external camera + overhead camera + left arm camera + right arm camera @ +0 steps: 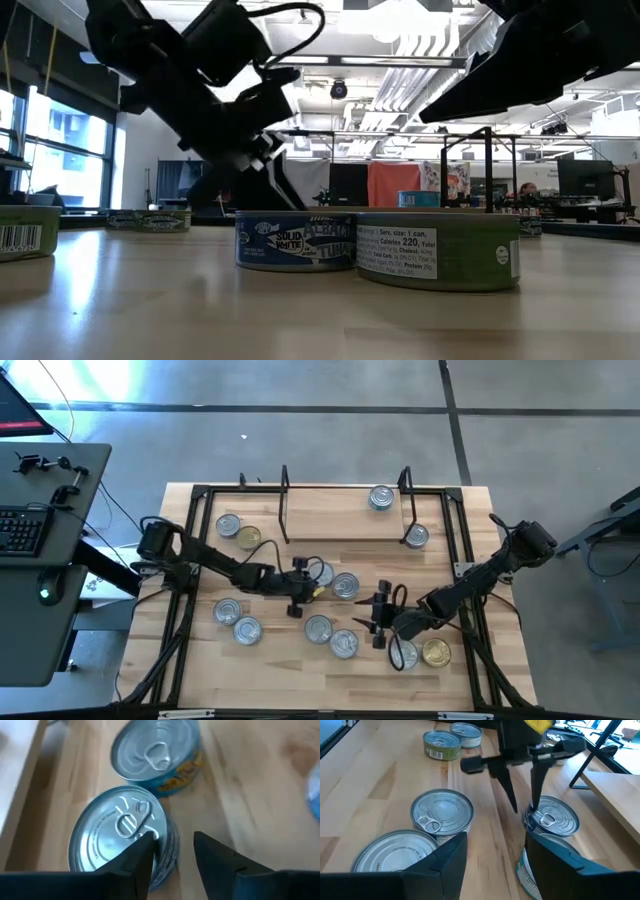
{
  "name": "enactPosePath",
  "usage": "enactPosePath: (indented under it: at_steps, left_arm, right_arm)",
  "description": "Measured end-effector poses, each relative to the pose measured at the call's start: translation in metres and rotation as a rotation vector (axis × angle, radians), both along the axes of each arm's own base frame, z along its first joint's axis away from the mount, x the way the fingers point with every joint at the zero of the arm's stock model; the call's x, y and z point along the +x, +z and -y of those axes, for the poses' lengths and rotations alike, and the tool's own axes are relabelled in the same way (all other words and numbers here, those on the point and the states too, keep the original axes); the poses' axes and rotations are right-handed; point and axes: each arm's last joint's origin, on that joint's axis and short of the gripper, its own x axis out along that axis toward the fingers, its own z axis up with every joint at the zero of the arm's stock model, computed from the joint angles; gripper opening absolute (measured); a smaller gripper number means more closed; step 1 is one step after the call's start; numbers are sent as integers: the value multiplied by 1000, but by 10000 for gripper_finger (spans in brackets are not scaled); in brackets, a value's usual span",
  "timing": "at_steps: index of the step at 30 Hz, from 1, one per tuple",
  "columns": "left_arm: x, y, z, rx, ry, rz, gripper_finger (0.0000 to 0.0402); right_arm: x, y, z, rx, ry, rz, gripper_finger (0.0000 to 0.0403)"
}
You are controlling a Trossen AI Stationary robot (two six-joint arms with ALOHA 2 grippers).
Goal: Stack canned seafood by type on shelf
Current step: Put the blue tuna can on the shelf
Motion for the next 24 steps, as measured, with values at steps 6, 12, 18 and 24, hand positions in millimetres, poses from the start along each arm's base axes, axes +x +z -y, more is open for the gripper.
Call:
enactPosePath:
  at_steps: [6,12,18,24]
  left_arm:
    - [0,-1,-1,21,18,-1,117]
    - [-1,-2,-10,35,48,-23,101]
    - [-1,-3,-16,20,48,-47,41]
    - [-1,-3,-20,-7,36,-59,5]
  right_arm:
    - [3,0,5,2,-18,5,193]
    - [5,0,8,8,-18,2,193]
    - [5,2,7,1,-6,12,193]
    - [6,3,7,4,-4,21,193]
